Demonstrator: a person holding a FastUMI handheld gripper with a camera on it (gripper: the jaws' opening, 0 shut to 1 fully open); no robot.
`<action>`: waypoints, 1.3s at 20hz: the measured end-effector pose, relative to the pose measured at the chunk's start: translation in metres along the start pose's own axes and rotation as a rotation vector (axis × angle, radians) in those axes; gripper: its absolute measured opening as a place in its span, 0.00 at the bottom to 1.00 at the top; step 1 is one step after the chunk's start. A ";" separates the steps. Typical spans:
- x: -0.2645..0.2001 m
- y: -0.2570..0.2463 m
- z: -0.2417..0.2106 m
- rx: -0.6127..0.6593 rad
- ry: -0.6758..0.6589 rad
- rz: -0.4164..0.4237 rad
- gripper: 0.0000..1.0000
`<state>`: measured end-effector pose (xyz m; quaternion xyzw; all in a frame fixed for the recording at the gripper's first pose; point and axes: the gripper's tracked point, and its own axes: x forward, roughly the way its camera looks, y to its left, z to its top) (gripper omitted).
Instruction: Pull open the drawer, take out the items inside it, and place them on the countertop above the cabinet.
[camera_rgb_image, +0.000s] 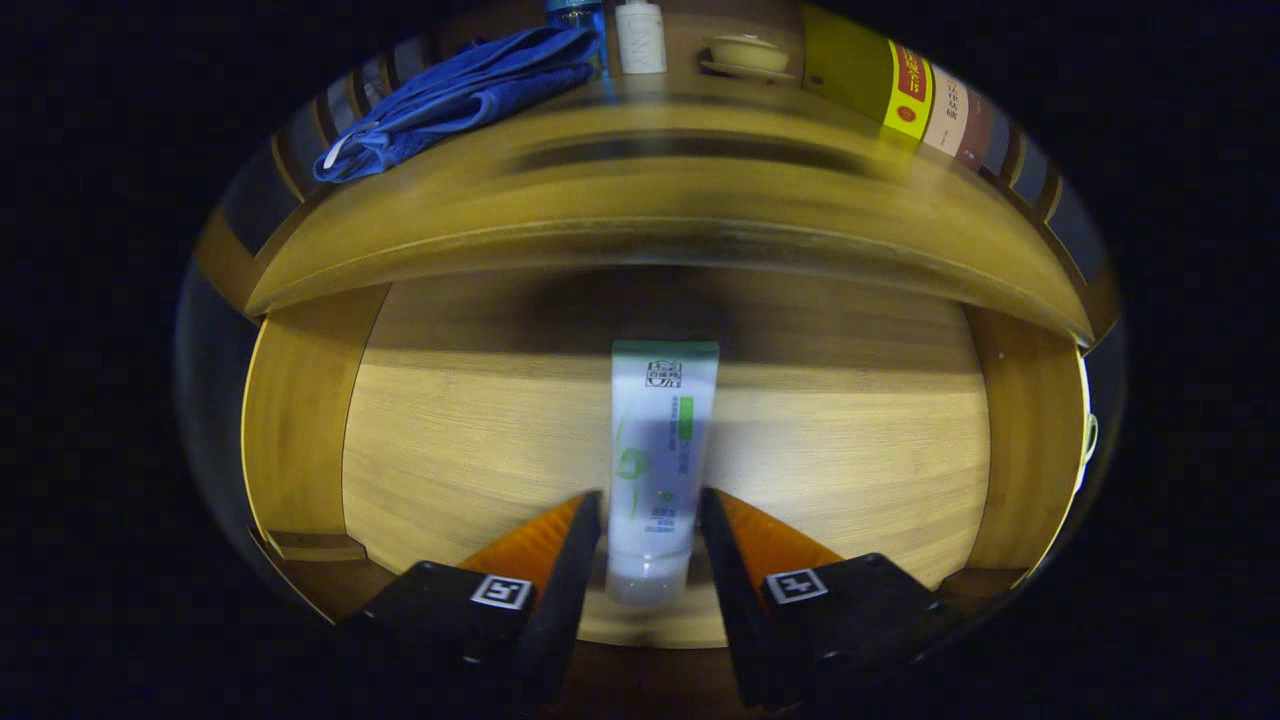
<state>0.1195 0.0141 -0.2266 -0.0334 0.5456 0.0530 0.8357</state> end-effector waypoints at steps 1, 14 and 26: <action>-0.003 0.001 0.004 -0.001 -0.005 0.001 0.67; -0.078 0.011 0.041 0.016 -0.253 0.076 0.53; -0.170 0.020 0.060 0.061 -0.464 0.166 0.53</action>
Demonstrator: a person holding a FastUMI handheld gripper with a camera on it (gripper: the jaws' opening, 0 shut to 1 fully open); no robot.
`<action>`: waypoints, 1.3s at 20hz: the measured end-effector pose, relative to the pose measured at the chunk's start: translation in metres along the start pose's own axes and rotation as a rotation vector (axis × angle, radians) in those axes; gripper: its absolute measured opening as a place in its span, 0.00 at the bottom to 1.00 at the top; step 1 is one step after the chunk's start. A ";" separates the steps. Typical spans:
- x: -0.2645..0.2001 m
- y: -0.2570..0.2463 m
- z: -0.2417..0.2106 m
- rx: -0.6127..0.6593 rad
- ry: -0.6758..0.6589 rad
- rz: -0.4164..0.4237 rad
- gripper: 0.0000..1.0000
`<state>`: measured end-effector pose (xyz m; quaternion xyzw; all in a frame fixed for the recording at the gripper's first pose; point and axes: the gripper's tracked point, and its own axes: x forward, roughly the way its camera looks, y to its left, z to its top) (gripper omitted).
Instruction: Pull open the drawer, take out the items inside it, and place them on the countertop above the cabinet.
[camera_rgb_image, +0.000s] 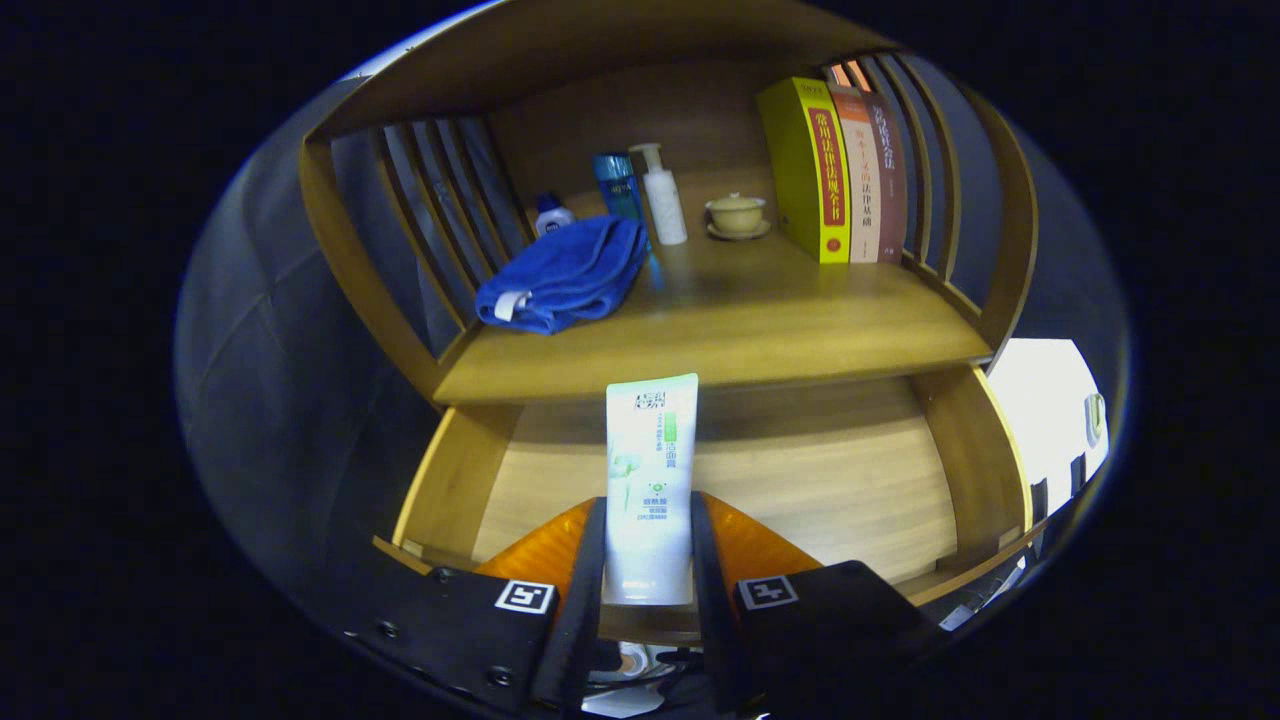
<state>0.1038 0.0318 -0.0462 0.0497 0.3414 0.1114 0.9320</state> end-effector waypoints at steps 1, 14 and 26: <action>-0.002 0.000 0.010 -0.004 -0.017 0.001 0.53; 0.075 -0.022 0.104 0.061 -0.091 -0.045 0.53; 0.128 -0.042 0.105 0.052 -0.038 -0.094 0.53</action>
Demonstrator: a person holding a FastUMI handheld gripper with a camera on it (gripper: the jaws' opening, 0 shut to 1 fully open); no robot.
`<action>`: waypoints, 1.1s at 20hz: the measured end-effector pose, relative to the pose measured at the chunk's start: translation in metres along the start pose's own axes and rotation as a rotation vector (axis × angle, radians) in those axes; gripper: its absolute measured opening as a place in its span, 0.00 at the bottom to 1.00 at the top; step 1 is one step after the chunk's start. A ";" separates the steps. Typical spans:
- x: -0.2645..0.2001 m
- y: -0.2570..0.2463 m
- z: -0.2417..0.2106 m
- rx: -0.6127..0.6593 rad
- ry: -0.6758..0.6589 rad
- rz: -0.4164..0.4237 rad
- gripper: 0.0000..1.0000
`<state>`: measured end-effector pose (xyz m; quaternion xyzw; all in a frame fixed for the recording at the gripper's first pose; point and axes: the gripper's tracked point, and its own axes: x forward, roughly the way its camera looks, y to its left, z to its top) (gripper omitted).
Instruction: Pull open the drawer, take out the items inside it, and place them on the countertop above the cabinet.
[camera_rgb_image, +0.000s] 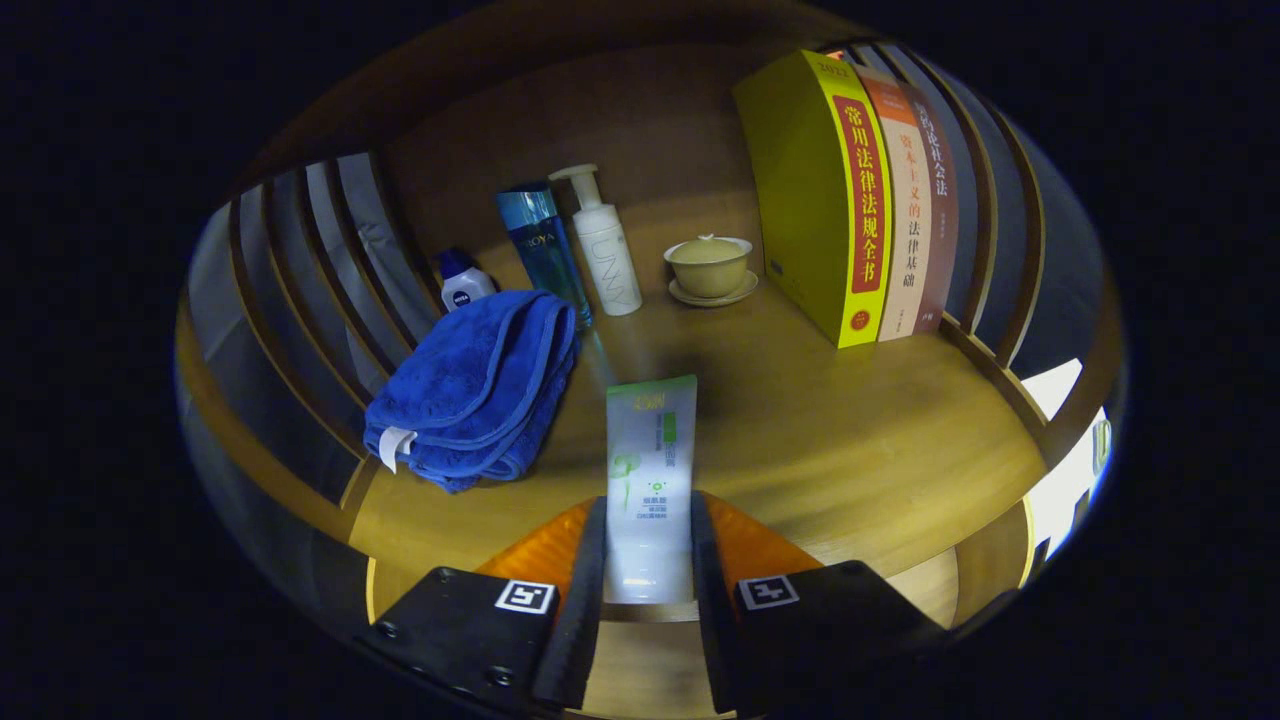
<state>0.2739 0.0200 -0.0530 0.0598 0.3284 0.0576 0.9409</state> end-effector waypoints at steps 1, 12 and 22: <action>0.000 0.000 0.000 -0.005 0.004 -0.003 0.53; -0.008 0.003 0.005 0.002 -0.042 0.001 0.60; -0.095 0.008 0.013 -0.138 -0.266 -0.025 0.68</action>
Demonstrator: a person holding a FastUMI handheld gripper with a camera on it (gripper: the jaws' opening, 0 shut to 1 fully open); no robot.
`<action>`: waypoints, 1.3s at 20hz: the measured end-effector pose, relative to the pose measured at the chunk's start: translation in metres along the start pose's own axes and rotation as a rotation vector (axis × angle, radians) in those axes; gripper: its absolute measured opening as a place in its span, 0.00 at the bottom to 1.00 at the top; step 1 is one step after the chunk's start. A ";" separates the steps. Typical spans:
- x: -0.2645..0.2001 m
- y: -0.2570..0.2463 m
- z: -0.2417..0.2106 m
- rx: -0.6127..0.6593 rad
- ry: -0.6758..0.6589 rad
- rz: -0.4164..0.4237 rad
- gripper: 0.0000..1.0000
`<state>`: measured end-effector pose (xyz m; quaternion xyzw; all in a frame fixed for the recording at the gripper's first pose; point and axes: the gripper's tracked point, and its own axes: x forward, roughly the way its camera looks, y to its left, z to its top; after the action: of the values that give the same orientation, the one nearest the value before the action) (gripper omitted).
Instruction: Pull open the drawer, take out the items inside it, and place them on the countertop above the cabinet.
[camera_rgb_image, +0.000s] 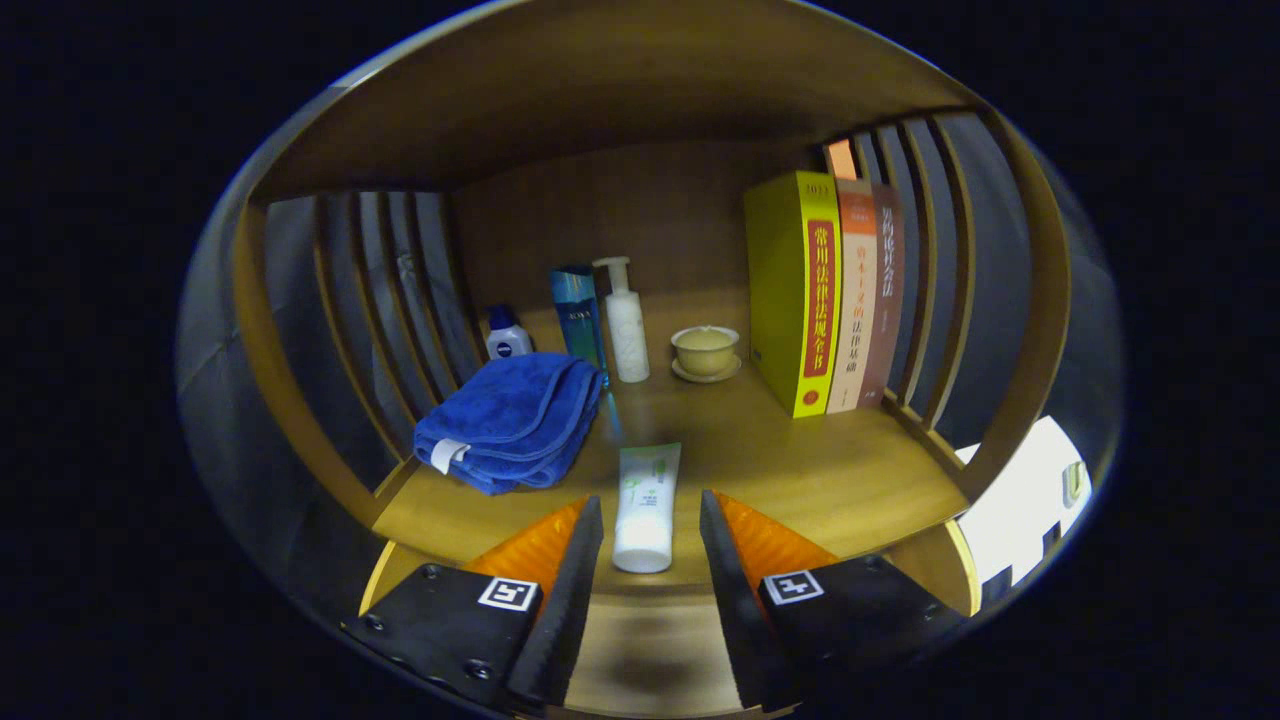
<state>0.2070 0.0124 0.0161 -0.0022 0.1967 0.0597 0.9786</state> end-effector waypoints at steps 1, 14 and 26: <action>-0.010 0.003 0.000 -0.034 -0.020 -0.004 0.69; -0.081 0.026 -0.012 -0.060 -0.115 0.017 0.97; -0.146 0.029 -0.111 -0.052 -0.078 -0.016 1.00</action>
<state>0.0275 0.0215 -0.0295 -0.0269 0.1569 0.0571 0.9856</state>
